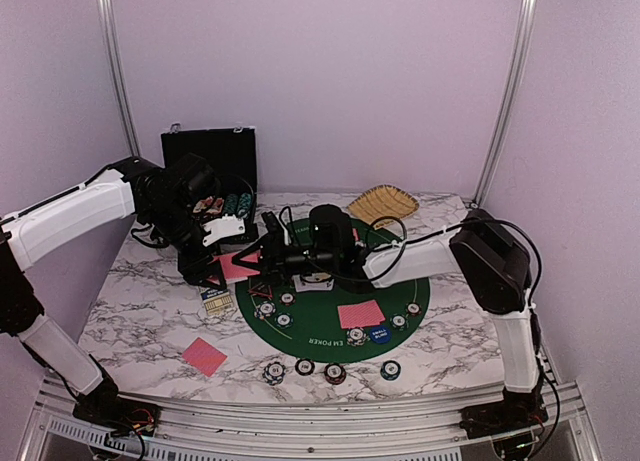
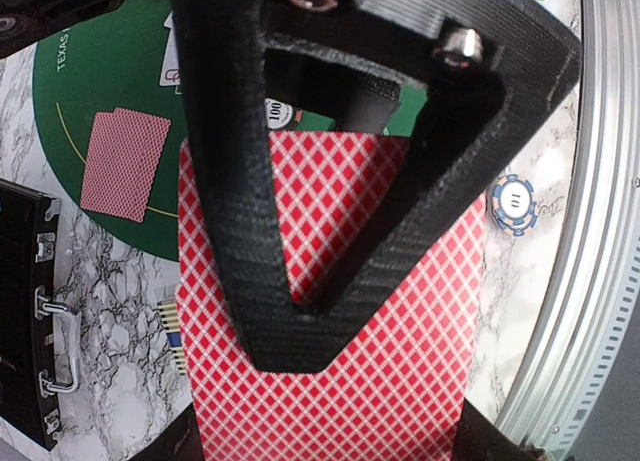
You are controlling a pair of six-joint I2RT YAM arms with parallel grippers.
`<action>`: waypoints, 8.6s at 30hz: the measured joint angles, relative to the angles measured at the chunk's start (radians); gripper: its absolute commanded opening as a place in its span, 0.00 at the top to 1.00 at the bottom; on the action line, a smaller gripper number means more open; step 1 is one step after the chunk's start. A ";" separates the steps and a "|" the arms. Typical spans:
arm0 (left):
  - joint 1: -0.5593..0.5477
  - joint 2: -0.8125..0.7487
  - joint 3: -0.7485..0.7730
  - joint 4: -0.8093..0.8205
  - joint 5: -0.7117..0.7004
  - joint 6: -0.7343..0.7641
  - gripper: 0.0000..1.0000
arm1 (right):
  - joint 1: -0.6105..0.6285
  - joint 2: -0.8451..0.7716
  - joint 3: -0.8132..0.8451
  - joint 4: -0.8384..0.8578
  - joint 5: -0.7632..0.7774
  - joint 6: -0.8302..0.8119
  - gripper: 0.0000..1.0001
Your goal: Distribute texas hold em gaming equipment
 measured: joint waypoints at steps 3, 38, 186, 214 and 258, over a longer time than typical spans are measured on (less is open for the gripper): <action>0.000 0.000 0.000 0.000 -0.003 0.000 1.00 | -0.004 -0.022 -0.016 -0.023 -0.005 -0.013 0.53; 0.000 0.002 0.000 0.000 -0.015 0.000 1.00 | -0.043 -0.146 -0.087 -0.127 -0.036 -0.068 0.88; -0.002 0.002 -0.003 0.000 -0.021 0.008 1.00 | 0.024 0.100 0.114 -0.061 -0.031 0.023 0.13; -0.002 0.002 -0.009 0.000 -0.023 0.008 1.00 | -0.026 -0.003 -0.033 0.024 -0.058 0.053 0.61; 0.000 0.002 -0.009 0.000 -0.024 0.008 1.00 | -0.135 -0.225 -0.159 -0.241 -0.129 -0.074 1.00</action>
